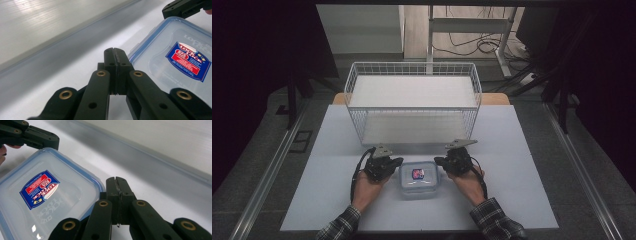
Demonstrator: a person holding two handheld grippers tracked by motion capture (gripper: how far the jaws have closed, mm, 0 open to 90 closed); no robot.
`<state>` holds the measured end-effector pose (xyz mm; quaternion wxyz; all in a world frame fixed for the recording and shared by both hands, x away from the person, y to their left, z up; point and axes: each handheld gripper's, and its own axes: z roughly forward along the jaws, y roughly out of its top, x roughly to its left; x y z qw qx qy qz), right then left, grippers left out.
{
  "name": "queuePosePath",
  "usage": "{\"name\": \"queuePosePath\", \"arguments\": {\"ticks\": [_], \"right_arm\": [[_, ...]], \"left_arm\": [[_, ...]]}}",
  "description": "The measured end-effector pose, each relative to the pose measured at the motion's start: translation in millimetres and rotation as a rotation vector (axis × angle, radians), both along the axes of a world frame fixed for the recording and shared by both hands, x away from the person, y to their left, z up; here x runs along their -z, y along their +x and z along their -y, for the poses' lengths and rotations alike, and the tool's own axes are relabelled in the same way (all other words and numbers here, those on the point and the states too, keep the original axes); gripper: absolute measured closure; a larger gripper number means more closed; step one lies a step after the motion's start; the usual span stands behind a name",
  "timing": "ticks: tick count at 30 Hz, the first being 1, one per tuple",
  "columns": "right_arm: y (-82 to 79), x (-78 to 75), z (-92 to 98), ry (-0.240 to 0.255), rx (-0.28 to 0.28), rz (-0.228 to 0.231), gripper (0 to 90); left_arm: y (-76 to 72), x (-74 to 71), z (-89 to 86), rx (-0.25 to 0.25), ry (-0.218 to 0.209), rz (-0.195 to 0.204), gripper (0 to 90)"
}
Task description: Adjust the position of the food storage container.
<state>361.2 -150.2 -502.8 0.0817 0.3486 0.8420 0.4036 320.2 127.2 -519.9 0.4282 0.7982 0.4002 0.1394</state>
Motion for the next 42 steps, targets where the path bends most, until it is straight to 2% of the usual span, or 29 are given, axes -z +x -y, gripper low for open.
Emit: {"name": "queuePosePath", "arguments": {"ticks": [5, 16, 19, 23, 28, 32, 39, 42], "right_arm": [[-12.2, 0.5, 1.7, -0.004, -0.01, -0.007, 88.9], [-38.6, 2.0, 8.1, -0.016, -0.023, -0.006, 88.6], [-42.6, 2.6, 8.8, -0.028, -0.022, -0.009, 88.5], [-45.8, -3.9, 12.0, -0.039, -0.008, 0.04, 86.4], [-56.1, -13.8, 21.3, -0.036, -0.008, 0.082, 75.7], [-69.7, -20.3, 29.5, -0.053, -0.007, 0.115, 63.3], [-87.8, -24.5, 52.1, -0.008, 0.027, 0.127, 35.9], [-94.0, -21.8, 59.1, 0.006, 0.038, 0.128, 21.7]], "left_arm": [[-10.7, -0.2, -0.4, 0.02, 0.001, -0.005, 90.0], [-30.7, -0.3, 1.7, 0.03, -0.001, -0.015, 90.0], [-31.1, -0.8, 0.6, 0.038, -0.003, -0.022, 90.0], [-35.6, -8.0, -7.1, 0.017, 0.008, 0.004, 88.8], [-52.3, -13.7, -22.0, 0.011, -0.036, 0.009, 74.0], [-66.6, -14.5, -34.3, 0.004, -0.075, 0.0, 55.9], [-87.9, -10.4, -53.4, -0.012, -0.119, 0.015, 20.1], [-96.0, -7.2, -55.6, -0.029, -0.108, 0.016, 8.6]]}}
